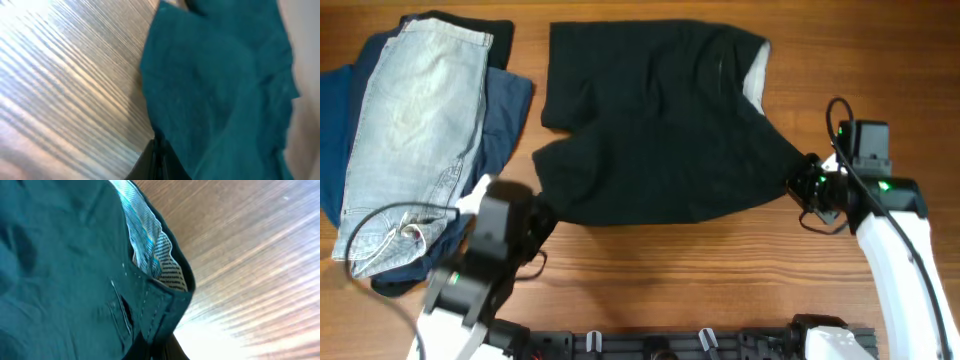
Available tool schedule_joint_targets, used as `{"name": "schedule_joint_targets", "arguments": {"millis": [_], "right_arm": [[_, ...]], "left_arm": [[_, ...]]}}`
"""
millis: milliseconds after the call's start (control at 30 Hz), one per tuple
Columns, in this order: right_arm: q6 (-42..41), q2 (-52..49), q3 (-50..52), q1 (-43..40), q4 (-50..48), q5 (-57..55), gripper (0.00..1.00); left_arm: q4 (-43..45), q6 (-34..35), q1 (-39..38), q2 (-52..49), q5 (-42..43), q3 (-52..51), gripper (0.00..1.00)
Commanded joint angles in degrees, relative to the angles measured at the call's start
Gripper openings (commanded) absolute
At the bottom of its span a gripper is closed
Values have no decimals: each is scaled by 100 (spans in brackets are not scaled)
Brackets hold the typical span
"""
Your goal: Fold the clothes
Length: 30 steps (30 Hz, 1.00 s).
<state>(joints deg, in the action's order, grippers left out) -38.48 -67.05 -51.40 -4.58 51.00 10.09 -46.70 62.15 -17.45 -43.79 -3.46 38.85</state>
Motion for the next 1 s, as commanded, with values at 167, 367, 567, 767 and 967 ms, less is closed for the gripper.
{"name": "schedule_joint_targets", "arguments": {"millis": [167,367,567,767,967], "right_arm": [[-26,1106,-553,-308,1305,-361,4],[-31,1475,-868,-313,2120,-431,4],[-57,1604,-914,-313,2573,-380,4],[-70,1375,-898,-313,1572,-780,4],[-72,367,-896,-313,343,-881,4]], "left_arm": [[-1012,-503,46,697,-330,990,4],[-1178,-647,11,693,-234,1480,4],[-1252,-649,-199,686,-284,1753,4],[-922,-647,-227,-181,-1464,1751,4],[925,-654,-225,-2107,-2286,1753,4]]}}
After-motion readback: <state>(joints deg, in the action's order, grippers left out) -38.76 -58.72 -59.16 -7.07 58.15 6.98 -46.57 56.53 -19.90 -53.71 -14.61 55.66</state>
